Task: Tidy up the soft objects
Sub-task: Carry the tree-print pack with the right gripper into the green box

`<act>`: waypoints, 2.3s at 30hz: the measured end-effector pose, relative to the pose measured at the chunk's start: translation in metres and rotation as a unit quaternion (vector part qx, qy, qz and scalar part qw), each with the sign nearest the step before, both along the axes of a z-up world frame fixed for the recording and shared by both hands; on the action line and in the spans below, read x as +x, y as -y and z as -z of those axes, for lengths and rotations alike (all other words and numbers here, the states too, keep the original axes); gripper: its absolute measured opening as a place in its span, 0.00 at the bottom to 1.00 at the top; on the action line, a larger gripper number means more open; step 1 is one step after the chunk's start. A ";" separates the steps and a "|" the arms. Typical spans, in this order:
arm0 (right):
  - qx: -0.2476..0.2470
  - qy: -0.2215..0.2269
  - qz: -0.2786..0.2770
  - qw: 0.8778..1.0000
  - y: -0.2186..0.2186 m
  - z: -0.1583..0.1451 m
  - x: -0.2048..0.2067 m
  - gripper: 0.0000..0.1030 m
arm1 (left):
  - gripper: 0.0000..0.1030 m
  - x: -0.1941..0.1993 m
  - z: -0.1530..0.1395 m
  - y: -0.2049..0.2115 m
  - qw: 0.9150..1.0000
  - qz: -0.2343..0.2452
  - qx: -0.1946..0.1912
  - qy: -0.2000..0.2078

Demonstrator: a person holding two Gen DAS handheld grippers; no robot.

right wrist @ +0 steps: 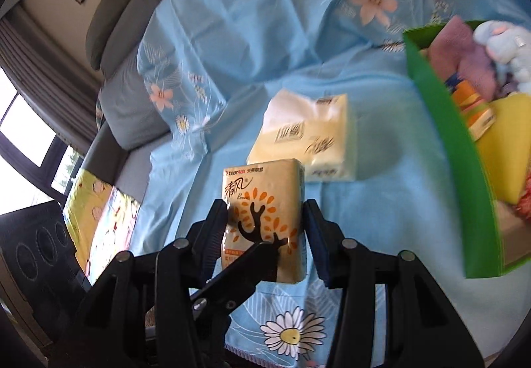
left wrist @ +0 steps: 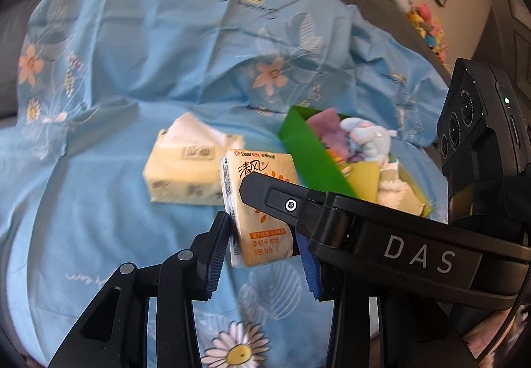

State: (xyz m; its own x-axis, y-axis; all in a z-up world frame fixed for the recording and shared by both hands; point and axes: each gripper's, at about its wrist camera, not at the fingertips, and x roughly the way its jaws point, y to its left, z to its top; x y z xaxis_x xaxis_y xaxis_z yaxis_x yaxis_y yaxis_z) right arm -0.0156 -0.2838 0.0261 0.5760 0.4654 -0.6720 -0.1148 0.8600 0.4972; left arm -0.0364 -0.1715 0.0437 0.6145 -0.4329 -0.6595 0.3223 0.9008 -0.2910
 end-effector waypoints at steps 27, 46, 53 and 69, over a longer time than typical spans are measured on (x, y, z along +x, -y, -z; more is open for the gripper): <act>0.016 0.053 0.163 0.985 0.132 -0.028 -0.048 0.47 | 0.40 -0.002 -0.012 0.129 0.990 0.134 -0.002 0.035; -0.025 0.009 0.233 0.972 0.172 -0.007 -0.040 0.47 | 0.40 0.017 0.023 0.175 0.983 0.178 -0.027 -0.029; -0.031 -0.010 0.243 0.969 0.180 0.003 -0.035 0.47 | 0.40 0.023 0.033 0.182 0.983 0.179 -0.021 -0.043; -0.019 -0.033 0.250 0.968 0.185 0.016 -0.029 0.47 | 0.40 0.028 0.042 0.184 0.983 0.175 -0.009 -0.056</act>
State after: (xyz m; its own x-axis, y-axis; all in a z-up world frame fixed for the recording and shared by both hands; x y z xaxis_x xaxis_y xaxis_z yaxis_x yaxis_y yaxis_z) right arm -0.0442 -0.4686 0.0106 0.6784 0.1137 -0.7258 0.3504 0.8182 0.4557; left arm -0.0086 -0.3557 0.0019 0.3496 -0.6168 -0.7053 0.5770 0.7348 -0.3566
